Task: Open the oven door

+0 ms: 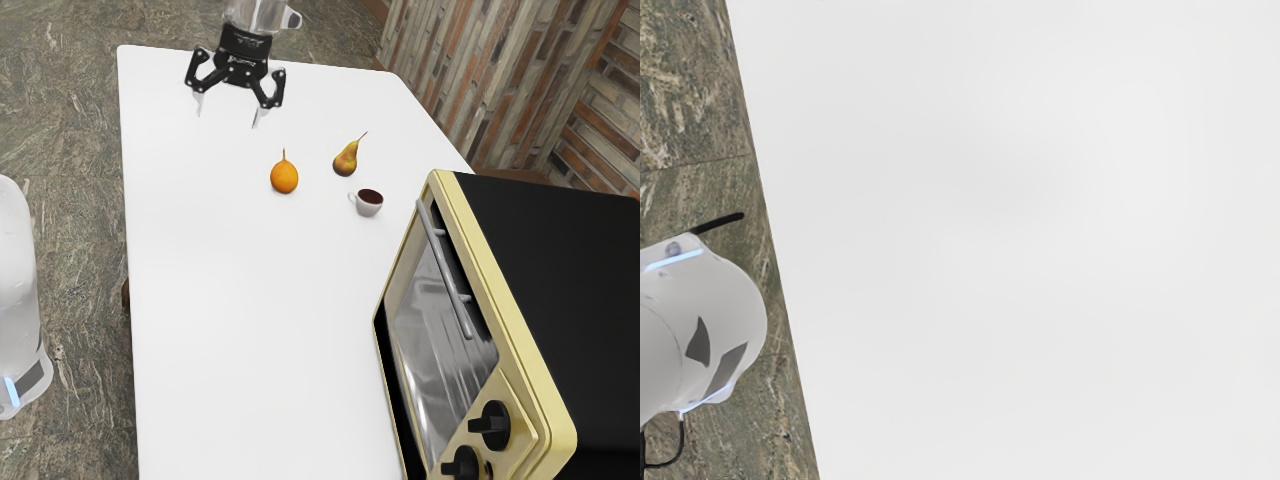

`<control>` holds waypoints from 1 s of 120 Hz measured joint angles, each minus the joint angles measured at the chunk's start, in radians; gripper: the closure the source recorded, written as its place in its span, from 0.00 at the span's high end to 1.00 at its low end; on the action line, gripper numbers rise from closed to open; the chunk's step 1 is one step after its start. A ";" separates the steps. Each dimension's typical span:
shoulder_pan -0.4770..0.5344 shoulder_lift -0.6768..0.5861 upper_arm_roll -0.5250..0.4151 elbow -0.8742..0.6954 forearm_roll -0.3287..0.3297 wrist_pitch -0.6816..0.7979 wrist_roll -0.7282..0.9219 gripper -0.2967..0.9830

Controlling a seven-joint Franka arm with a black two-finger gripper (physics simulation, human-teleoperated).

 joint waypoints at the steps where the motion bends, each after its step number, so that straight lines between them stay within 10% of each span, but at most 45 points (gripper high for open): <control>1: 0.000 0.000 0.001 0.000 0.000 0.005 -0.015 0.77; 21: -0.081 0.002 -0.022 0.037 -0.004 0.077 -0.288 0.77; 51: -0.370 0.439 -0.209 0.569 -0.004 0.122 -0.576 0.77; 120: -0.379 0.513 -0.332 0.536 0.088 0.333 -0.780 0.77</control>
